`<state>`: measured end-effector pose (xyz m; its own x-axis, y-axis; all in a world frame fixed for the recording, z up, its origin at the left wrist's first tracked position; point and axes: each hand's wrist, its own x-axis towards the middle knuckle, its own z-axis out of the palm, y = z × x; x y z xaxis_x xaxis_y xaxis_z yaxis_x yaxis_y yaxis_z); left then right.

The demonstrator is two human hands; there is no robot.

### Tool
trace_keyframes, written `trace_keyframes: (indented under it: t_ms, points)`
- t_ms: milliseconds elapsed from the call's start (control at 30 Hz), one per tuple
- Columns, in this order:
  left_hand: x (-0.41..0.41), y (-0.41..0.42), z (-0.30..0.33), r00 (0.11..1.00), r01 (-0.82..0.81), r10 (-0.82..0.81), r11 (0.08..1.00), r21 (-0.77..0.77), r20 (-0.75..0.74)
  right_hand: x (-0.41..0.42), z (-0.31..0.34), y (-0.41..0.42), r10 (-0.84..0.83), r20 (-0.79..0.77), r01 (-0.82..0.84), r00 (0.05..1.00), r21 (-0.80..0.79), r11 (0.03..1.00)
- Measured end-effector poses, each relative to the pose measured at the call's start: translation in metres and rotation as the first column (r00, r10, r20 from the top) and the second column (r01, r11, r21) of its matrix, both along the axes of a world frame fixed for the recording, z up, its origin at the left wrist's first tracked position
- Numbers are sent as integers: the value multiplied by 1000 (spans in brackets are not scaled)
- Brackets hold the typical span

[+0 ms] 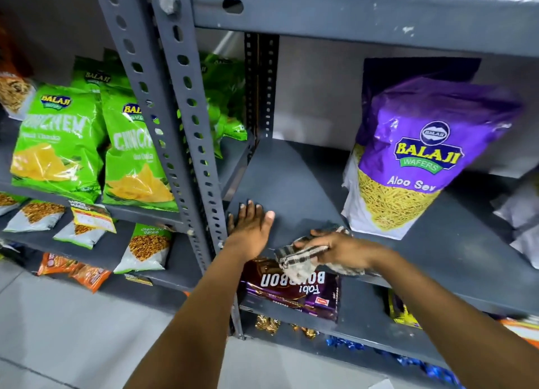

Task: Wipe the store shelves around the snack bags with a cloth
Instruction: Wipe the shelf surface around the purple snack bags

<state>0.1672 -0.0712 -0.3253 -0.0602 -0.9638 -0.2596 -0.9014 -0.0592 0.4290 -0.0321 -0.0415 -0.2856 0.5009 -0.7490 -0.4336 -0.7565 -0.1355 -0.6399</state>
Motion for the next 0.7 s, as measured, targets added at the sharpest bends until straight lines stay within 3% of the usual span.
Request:
trace_keyframes:
  t_ms: [67, 133, 200, 300, 367, 533, 700]
  points:
    - [-3, -1, -2, 994, 43, -44, 999, 11, 104, 4, 15, -13, -184, 178, 188, 967, -1, 982]
    - [-3, -1, -2, 993, 46, -47, 999, 18, 112, 14, 18, -32, -333, 228, 372, 915, -154, 915]
    - [-3, 0, -2, 992, 42, -45, 999, 32, 115, 28, 5, -42, -346, 45, 341, 937, -331, 880]
    - [-2, -1, -3, 986, 53, -56, 998, 21, 157, 39, -26, -17, -273, -215, 153, 938, -449, 880]
    - [-3, 0, -4, 985, 58, -60, 998, 20, 160, 32, -30, 7, -275, -208, 138, 939, -506, 851]
    - [-2, 0, -3, 988, 57, -58, 998, 12, 141, 27, -5, 36, -364, -213, 229, 907, -476, 849]
    - [-4, 1, -1, 985, 64, -63, 998, 0, 163, 56, 34, -56, -655, -64, 510, 753, -572, 642]
